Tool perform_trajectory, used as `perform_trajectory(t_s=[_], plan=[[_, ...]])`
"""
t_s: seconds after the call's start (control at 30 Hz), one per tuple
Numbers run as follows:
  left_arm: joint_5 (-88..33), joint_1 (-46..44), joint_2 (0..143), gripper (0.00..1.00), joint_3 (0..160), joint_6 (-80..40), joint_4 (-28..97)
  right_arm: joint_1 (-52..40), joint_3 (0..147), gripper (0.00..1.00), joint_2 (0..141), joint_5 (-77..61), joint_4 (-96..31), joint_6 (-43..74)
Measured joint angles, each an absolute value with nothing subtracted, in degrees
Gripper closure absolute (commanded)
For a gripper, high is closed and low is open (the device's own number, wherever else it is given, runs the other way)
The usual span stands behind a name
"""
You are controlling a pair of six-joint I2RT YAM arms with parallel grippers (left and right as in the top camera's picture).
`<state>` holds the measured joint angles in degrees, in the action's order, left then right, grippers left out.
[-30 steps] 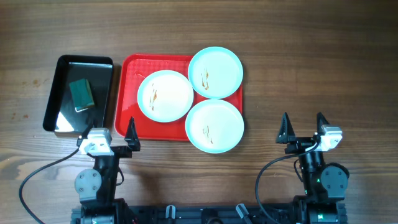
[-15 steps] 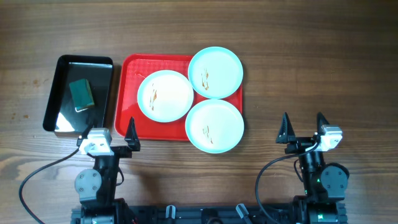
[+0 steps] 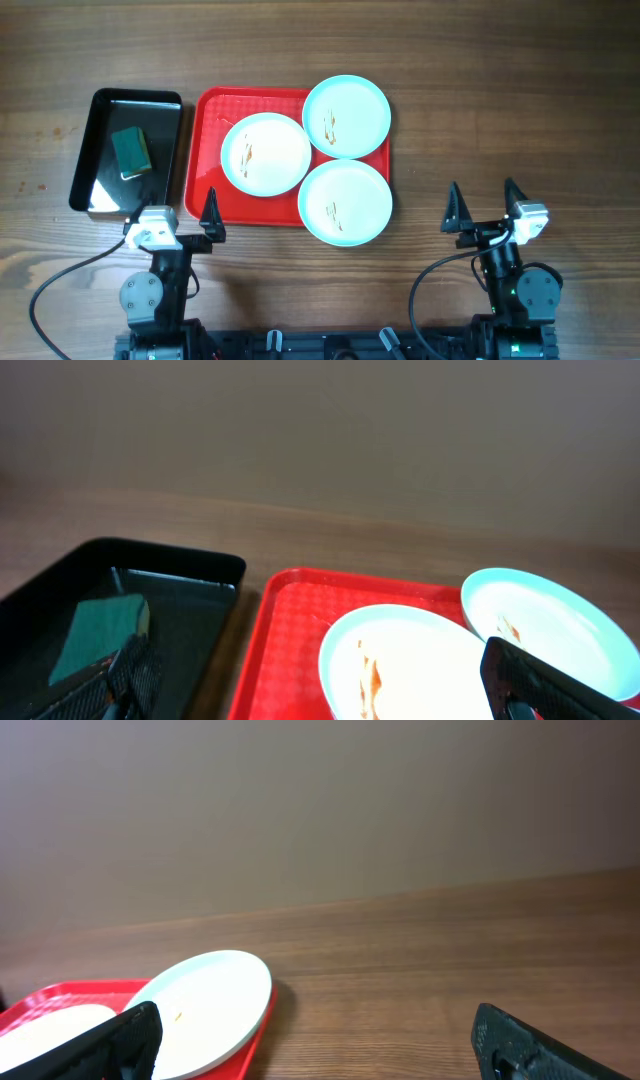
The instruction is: Clean dirty plates on tray and stack at the side
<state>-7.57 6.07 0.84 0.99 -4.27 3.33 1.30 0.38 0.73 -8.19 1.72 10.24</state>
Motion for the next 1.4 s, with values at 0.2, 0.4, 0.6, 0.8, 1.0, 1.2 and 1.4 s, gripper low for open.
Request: perform_trajectory(t_s=[0.2,0.4,0.6,0.8,1.0,1.2,1.4], plan=[[-9.6,6.1,6.6,0.0,8.6,-6.8,5.2,1.3,4.8,0.0,2.3,-11.2,1.7,10.3],[-10.4,6.1,22.2,0.0,25.1,-7.4,14.2,1.3,13.6,0.0,11.0,-14.0,1.7,10.2],[-10.4,6.1,39.0,0.0,43.0,-7.7,27.6,1.3,25.0,0.0,25.9,-15.7,-2.3,7.6],[-10.6,6.1,58.5,0.0,63.8,-7.7,48.2,1.3,45.8,0.0,44.7,-17.0,-20.4,5.8],[-14.3,6.1,68.9,0.0,71.9,-7.7,54.9,1.3,51.3,0.0,50.2,-17.1,-23.8,4.3],[-16.0,6.1,70.2,0.0,71.9,-7.7,54.9,1.3,51.5,0.0,57.4,-23.4,-23.9,7.9],[-9.3,6.1,72.8,0.0,73.8,-9.7,60.3,-2.4,59.3,0.0,68.6,-26.4,-33.4,9.0]])
